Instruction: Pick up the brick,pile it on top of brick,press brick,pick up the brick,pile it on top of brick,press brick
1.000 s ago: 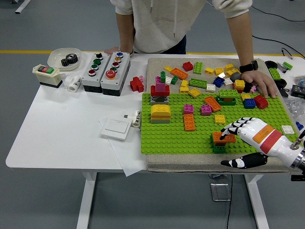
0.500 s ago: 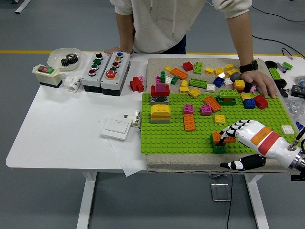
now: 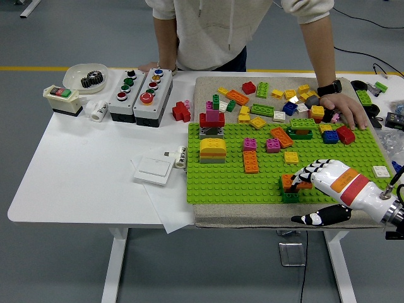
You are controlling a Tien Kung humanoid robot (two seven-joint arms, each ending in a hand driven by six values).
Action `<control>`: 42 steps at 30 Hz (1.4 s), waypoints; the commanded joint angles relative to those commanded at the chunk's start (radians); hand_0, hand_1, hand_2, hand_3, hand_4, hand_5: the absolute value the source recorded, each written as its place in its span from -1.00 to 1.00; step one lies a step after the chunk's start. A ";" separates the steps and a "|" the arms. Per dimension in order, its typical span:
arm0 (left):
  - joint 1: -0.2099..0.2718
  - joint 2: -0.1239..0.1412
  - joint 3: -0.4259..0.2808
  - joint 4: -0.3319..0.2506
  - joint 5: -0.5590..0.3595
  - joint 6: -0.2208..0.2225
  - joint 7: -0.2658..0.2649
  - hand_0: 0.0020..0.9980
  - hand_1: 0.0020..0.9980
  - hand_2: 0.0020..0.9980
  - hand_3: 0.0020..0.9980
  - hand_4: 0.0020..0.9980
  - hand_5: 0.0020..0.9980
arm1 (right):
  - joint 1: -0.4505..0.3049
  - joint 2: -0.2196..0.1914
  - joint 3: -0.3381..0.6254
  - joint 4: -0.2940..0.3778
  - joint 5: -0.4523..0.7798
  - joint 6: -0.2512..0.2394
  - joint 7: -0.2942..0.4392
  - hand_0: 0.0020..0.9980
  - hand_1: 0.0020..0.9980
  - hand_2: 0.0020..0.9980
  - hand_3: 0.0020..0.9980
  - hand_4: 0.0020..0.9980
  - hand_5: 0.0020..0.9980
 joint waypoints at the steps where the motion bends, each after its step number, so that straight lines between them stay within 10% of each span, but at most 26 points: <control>1: 0.000 0.000 0.000 0.000 0.000 0.000 0.000 0.50 0.48 0.49 0.19 0.31 0.36 | 0.000 0.000 0.000 0.000 0.000 0.000 0.000 0.36 0.32 0.40 0.19 0.88 0.40; 42: 0.004 0.000 -0.005 0.000 0.011 0.000 0.004 0.50 0.48 0.50 0.19 0.31 0.35 | 0.008 0.005 -0.015 -0.005 -0.021 0.004 -0.007 0.36 0.32 0.40 0.20 0.89 0.40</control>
